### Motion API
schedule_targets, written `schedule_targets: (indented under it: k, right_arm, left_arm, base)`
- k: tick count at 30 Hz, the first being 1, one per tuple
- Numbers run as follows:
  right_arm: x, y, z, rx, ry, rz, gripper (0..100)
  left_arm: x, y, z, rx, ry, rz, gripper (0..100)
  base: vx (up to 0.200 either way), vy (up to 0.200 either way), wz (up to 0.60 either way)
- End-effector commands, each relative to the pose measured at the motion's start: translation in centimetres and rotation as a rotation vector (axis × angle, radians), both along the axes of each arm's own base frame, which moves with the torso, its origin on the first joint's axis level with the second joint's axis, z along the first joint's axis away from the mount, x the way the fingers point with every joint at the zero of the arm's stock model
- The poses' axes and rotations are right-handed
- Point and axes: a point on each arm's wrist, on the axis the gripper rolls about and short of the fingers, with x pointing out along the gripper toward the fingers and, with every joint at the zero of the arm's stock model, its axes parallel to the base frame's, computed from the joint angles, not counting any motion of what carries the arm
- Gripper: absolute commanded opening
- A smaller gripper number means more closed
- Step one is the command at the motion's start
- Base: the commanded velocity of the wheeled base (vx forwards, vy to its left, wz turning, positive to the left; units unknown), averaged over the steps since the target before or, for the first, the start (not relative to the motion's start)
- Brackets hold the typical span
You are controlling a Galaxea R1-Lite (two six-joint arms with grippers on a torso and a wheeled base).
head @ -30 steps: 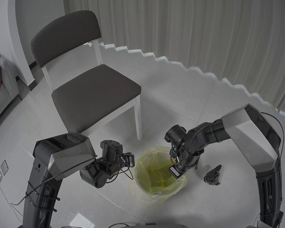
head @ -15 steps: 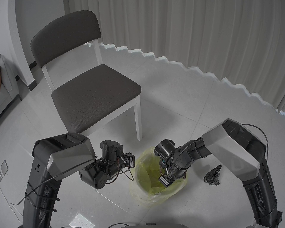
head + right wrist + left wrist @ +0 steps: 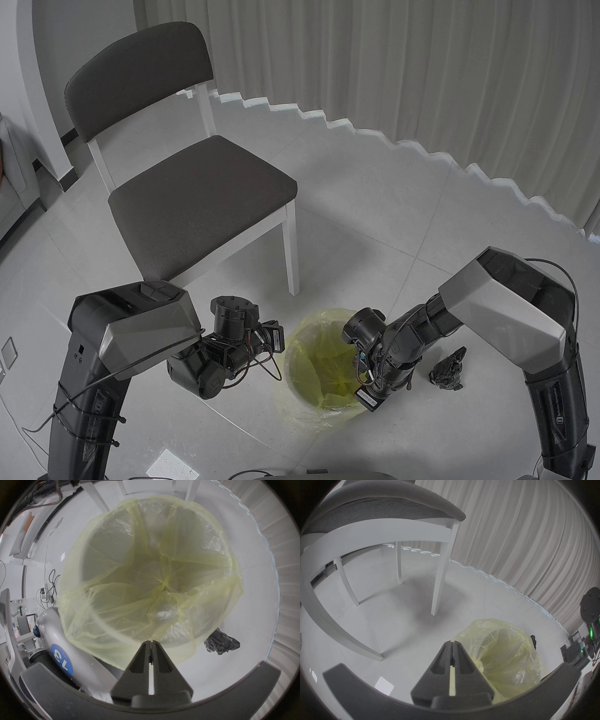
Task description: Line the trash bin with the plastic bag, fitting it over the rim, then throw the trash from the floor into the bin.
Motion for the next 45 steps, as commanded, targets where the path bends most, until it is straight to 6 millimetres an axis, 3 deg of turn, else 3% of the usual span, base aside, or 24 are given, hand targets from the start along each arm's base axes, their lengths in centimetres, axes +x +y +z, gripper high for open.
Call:
schedule_targets:
  k: [1,17,22,27,31,32,36,38,44,45]
  right_arm:
    - [-0.8,-0.5,0.9,-0.004,0.000,0.011,0]
    - [-0.2,-0.5,0.9,0.002,-0.017,0.032,0]
    - [2.1,-1.9,3.3,0.052,-0.092,-0.026,0]
    - [4.0,-1.4,4.7,0.096,-0.169,-0.042,0]
    - [4.4,0.4,3.4,0.101,-0.173,-0.016,0]
    - [4.4,1.7,1.9,0.097,-0.163,0.010,0]
    - [5.1,2.4,-0.6,0.073,-0.150,0.016,0]
    - [5.1,2.4,-1.4,0.062,-0.137,0.020,0]
    - [5.4,1.9,-1.2,0.050,-0.137,0.015,0]
    - [5.8,1.0,-1.3,0.017,-0.134,0.008,0]
  left_arm:
    - [-0.1,0.0,0.0,0.001,0.003,0.000,0]
    - [-0.4,-0.5,0.1,-0.001,-0.001,-0.014,0]
    - [-0.4,-0.5,0.2,-0.001,-0.001,-0.015,0]
    - [-0.4,-0.6,0.1,0.001,0.002,-0.015,0]
    - [-0.4,-0.5,0.0,0.002,0.003,-0.014,0]
    - [-0.5,-0.5,0.1,0.002,0.003,-0.014,0]
    - [-0.4,-0.5,0.1,0.001,0.002,-0.013,0]
    - [-0.4,-0.5,0.0,0.003,0.004,-0.013,0]
    - [-0.4,-0.4,-0.2,0.004,0.007,-0.011,0]
    - [-0.5,-0.5,-0.2,0.005,0.008,-0.013,0]
  base:
    - [0.000,0.000,0.00]
    - [0.000,0.000,0.00]
    - [0.000,0.000,0.00]
    - [0.000,0.000,0.00]
    - [0.000,0.000,0.00]
    - [0.000,0.000,0.00]
    - [0.000,0.000,0.00]
    - [0.000,0.000,0.00]
    - [0.000,0.000,0.00]
    - [0.000,0.000,0.00]
